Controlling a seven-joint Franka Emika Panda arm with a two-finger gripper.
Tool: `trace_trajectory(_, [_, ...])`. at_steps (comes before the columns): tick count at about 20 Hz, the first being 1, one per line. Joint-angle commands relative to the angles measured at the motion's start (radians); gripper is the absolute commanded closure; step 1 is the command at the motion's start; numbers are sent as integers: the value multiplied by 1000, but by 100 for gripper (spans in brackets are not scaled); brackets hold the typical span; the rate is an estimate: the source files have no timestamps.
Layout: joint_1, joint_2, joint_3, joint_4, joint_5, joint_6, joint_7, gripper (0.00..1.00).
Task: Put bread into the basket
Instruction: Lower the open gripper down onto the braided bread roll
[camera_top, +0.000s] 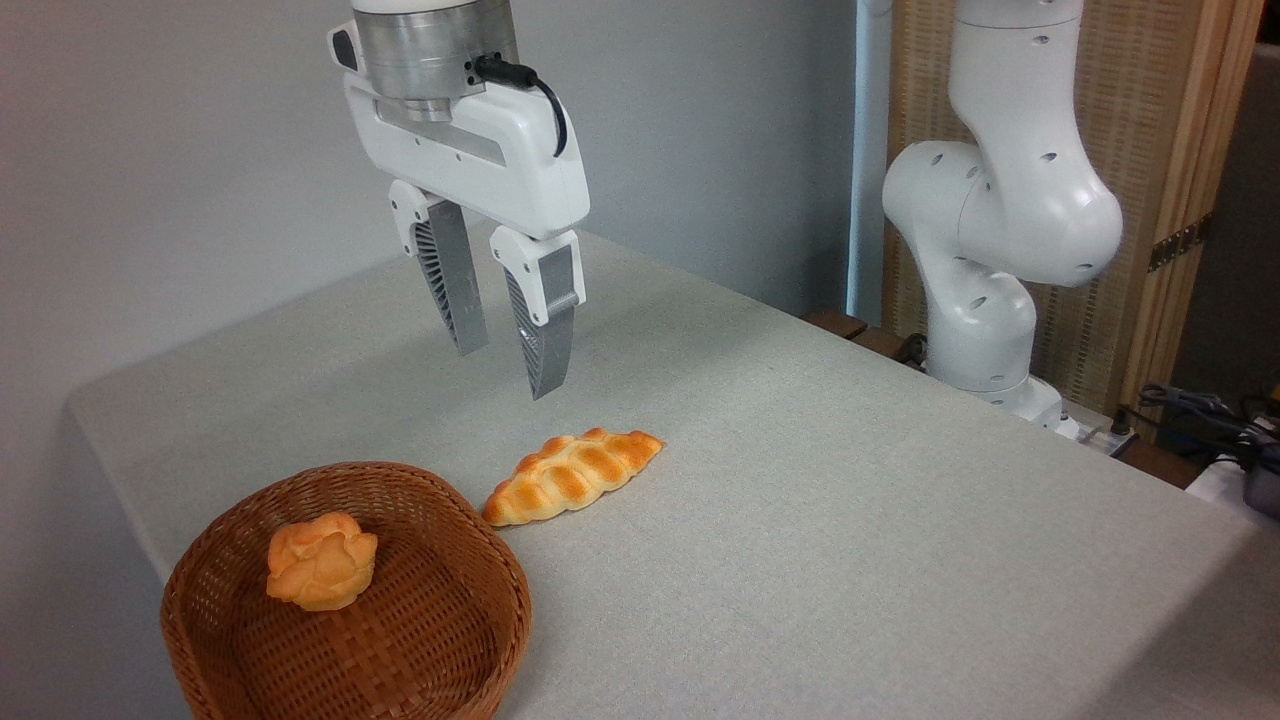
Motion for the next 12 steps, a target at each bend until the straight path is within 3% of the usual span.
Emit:
trace_trajectory(1, [7,6,10,20,-49,-25,22,0])
trace_trajectory(8, [7,3,1,-3,-51,-8,22,0])
trace_trajectory(12, [7,-45,-48,-144,-50,76,23,0])
